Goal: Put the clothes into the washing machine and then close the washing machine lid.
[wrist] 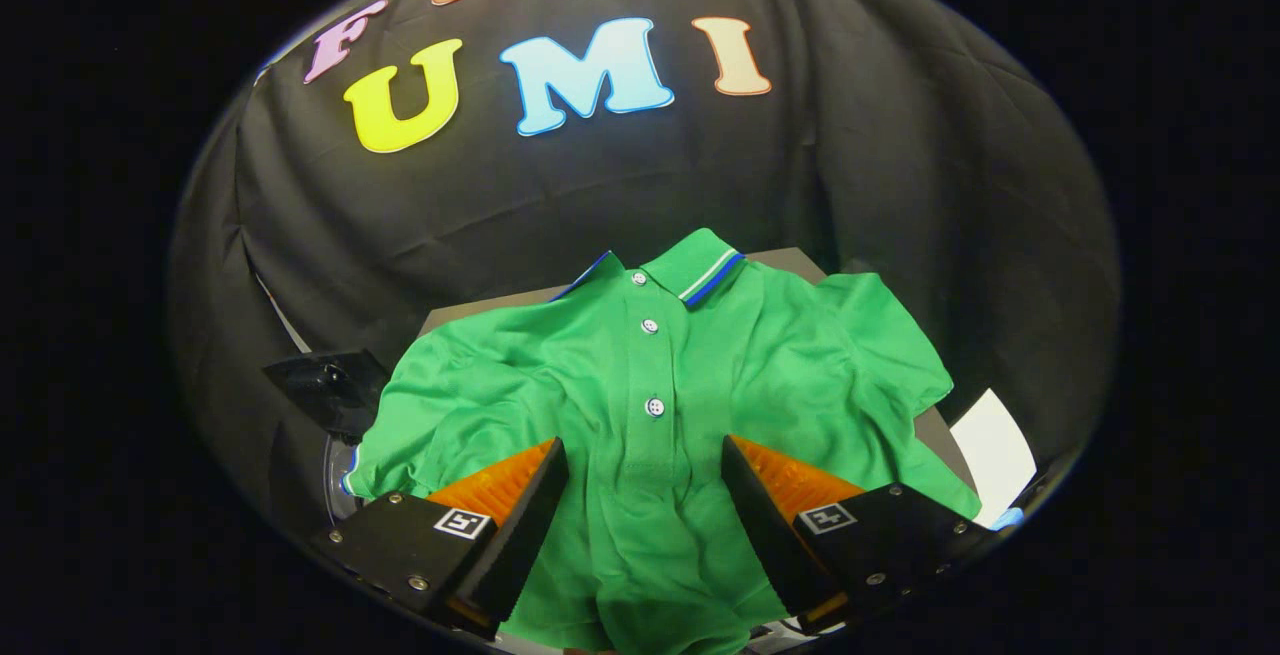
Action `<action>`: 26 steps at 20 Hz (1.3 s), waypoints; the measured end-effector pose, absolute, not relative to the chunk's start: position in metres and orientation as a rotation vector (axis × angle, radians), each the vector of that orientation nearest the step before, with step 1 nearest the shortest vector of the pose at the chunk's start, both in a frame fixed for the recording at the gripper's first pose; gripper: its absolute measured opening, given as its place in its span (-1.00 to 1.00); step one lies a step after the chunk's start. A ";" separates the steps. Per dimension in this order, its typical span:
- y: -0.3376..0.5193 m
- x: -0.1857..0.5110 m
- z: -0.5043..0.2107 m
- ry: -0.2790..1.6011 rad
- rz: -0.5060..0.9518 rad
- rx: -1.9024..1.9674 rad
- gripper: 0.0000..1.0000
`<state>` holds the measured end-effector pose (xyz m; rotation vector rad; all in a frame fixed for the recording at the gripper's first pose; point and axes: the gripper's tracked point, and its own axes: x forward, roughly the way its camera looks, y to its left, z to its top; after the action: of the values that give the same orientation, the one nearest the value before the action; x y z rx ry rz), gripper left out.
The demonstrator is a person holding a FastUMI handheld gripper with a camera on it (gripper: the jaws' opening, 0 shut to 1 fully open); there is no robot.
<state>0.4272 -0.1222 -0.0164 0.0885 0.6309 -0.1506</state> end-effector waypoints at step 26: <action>-0.070 0.401 0.027 0.574 -0.339 0.005 -0.96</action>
<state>0.4005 -0.0701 0.0266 0.0054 0.5745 -0.3389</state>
